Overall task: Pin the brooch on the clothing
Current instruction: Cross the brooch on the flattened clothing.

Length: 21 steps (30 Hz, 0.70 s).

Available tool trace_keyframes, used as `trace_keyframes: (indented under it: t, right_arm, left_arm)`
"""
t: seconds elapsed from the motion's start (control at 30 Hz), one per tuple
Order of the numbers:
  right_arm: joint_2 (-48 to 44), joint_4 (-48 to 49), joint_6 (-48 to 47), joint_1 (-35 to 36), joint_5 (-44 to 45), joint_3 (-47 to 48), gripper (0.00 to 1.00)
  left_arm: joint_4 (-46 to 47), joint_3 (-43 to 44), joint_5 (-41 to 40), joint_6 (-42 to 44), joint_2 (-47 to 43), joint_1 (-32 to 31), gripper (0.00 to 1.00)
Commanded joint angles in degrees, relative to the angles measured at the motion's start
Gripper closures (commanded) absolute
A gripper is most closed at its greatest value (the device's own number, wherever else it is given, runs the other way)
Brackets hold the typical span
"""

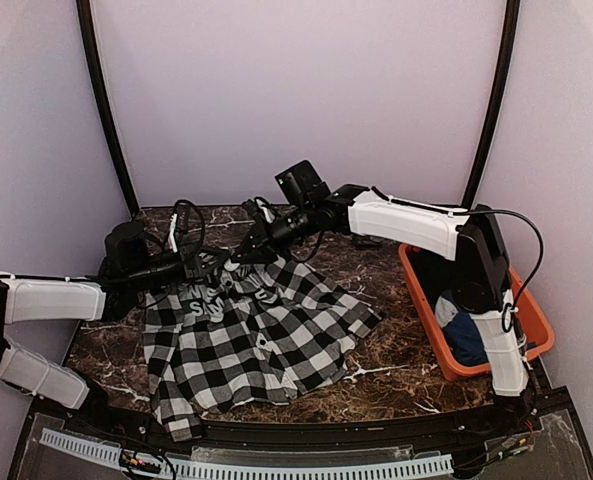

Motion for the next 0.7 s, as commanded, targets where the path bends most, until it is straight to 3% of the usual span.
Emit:
trace_keyframes:
  t: [0.0,0.3,0.67]
  right_arm:
    - [-0.58,1.41,-0.69,1.60,0.81,2.12,1.00]
    - [-3.29,11.82,5.54,1.61,2.28,-5.34,1.00]
    - [-6.18,16.82,8.58,1.05,5.01,-11.29,1.00]
  left_arm:
    - [-0.41,0.90,1.19,-0.15,0.04,-0.39,0.94]
    - [0.63,0.29,0.48,-0.69,-0.65,-0.39,0.98]
    - [0.84,0.05,0.10,-0.81,-1.15,-0.39,0.99]
